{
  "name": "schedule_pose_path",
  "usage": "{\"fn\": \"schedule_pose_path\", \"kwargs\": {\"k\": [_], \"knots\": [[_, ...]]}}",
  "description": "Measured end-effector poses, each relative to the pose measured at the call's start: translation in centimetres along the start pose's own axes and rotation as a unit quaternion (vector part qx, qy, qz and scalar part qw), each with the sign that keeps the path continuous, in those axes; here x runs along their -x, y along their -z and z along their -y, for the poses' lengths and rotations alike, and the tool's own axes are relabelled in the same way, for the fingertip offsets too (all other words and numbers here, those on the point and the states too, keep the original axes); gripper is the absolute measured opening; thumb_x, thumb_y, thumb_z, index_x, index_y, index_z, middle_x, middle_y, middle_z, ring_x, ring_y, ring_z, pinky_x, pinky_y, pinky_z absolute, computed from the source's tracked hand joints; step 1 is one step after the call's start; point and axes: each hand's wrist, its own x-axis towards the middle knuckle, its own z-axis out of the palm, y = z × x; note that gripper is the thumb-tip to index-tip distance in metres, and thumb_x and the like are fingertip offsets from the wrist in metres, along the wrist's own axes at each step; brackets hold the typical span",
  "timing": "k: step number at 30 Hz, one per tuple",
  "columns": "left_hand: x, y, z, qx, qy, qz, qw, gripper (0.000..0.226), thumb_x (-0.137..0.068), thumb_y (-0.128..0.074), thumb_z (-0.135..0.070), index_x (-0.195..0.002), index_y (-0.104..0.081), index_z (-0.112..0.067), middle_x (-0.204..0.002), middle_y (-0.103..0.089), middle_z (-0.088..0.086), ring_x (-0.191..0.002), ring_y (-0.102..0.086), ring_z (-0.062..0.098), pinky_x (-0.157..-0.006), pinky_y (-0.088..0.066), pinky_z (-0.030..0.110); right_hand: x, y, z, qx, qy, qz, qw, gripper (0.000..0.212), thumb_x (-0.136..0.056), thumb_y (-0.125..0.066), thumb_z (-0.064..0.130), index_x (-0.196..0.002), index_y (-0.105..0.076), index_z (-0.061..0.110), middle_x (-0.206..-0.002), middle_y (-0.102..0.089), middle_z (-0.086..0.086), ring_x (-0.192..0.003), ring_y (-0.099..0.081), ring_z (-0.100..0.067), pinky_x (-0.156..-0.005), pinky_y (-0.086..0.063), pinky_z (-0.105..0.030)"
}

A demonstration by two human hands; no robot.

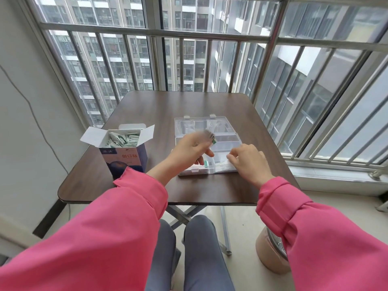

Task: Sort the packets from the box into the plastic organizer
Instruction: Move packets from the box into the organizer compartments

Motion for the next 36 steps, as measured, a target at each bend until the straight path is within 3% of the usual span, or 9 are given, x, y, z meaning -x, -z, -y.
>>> {"fn": "schedule_pose_path", "kwargs": {"k": [7, 11, 14, 16, 18, 21, 26, 32, 36], "knots": [[0.1, -0.4, -0.4, -0.005, -0.011, 0.006, 1.0, 0.008, -0.097, -0.047, -0.012, -0.098, -0.054, -0.009, -0.079, -0.067, 0.003, -0.042, -0.052, 0.004, -0.046, -0.041, 0.013, 0.3, 0.1, -0.3, -0.011, 0.028, 0.038, 0.999, 0.044, -0.099, -0.034, 0.031, -0.086, -0.068, 0.006, -0.102, -0.063, -0.013, -0.101, -0.053, -0.032, -0.079, -0.04, -0.038], [0.2, -0.4, -0.7, 0.003, -0.015, 0.011, 1.0, 0.007, -0.098, -0.047, -0.012, -0.096, -0.053, -0.01, -0.078, -0.066, 0.002, -0.042, -0.052, 0.004, -0.046, -0.041, 0.013, 0.2, 0.2, -0.3, -0.01, 0.033, 0.06, 0.998, 0.054, -0.101, -0.029, 0.039, -0.055, -0.047, 0.016, -0.096, -0.064, -0.014, -0.101, -0.052, -0.034, -0.079, -0.039, -0.038], [0.5, -0.2, -0.7, 0.052, -0.009, 0.016, 0.998, 0.008, -0.098, -0.046, -0.013, -0.092, -0.051, -0.014, -0.079, -0.067, 0.003, -0.044, -0.053, 0.006, -0.048, -0.043, 0.016, 0.1, 0.3, -0.4, -0.06, 0.026, 0.057, 0.996, 0.052, -0.1, -0.033, 0.04, -0.081, -0.071, 0.011, -0.101, -0.069, -0.01, -0.104, -0.057, -0.031, -0.086, -0.042, -0.038], [0.7, 0.0, -0.5, 0.103, 0.007, 0.022, 0.994, 0.004, -0.098, -0.047, -0.016, -0.094, -0.047, -0.015, -0.081, -0.069, 0.005, -0.046, -0.053, 0.009, -0.049, -0.044, 0.019, 0.1, 0.9, 0.0, -0.165, 0.022, -0.001, 0.986, 0.044, -0.1, -0.039, 0.036, -0.091, -0.073, 0.01, -0.1, -0.071, -0.006, -0.101, -0.061, -0.024, -0.086, -0.041, -0.032], [0.9, 0.3, -0.3, 0.125, 0.018, 0.027, 0.992, 0.003, -0.099, -0.047, -0.016, -0.1, -0.047, -0.013, -0.084, -0.069, 0.008, -0.047, -0.054, 0.009, -0.05, -0.045, 0.018, 0.2, 2.0, 0.8, -0.314, 0.019, -0.032, 0.949, 0.036, -0.098, -0.045, 0.033, -0.091, -0.073, 0.01, -0.09, -0.071, 0.0, -0.089, -0.063, -0.014, -0.08, -0.041, -0.027], [1.2, 0.6, -0.2, 0.131, 0.024, 0.032, 0.991, 0.012, -0.099, -0.043, -0.011, -0.109, -0.049, -0.007, -0.085, -0.066, 0.008, -0.05, -0.061, 0.008, -0.049, -0.048, 0.017, 0.2, 3.0, 2.3, -0.478, 0.037, 0.022, 0.877, 0.014, -0.092, -0.058, 0.022, -0.087, -0.068, 0.014, -0.073, -0.067, 0.001, -0.064, -0.06, -0.003, -0.066, -0.045, -0.019], [1.6, 1.1, 0.0, 0.16, 0.028, 0.015, 0.987, 0.017, -0.098, -0.045, -0.005, -0.112, -0.054, 0.0, -0.087, -0.065, 0.014, -0.059, -0.07, 0.017, -0.055, -0.057, 0.023, -0.1, 2.8, 3.5, -0.534, 0.026, 0.05, 0.843, 0.015, -0.083, -0.066, 0.001, -0.074, -0.061, 0.012, -0.05, -0.063, 0.007, -0.048, -0.057, 0.0, -0.051, -0.044, -0.011], [1.7, 2.2, 0.5, 0.155, 0.036, -0.017, 0.987, 0.019, -0.096, -0.049, -0.004, -0.114, -0.052, 0.002, -0.091, -0.067, 0.02, -0.06, -0.07, 0.022, -0.058, -0.059, 0.028, -0.1, 2.8, 4.2, -0.578, -0.007, 0.064, 0.814, 0.012, -0.084, -0.065, 0.001, -0.076, -0.061, 0.01, -0.06, -0.065, 0.002, -0.05, -0.06, -0.002, -0.05, -0.046, -0.014], [1.9, 2.5, 0.6, 0.137, 0.05, 0.001, 0.989, 0.018, -0.094, -0.053, -0.007, -0.11, -0.048, 0.0, -0.086, -0.066, 0.018, -0.058, -0.07, 0.02, -0.053, -0.056, 0.026, -0.1, 2.7, 4.7, -0.57, -0.013, 0.078, 0.818, 0.013, -0.085, -0.064, 0.004, -0.074, -0.062, 0.011, -0.054, -0.066, 0.004, -0.046, -0.058, -0.003, -0.045, -0.044, -0.014]]}}
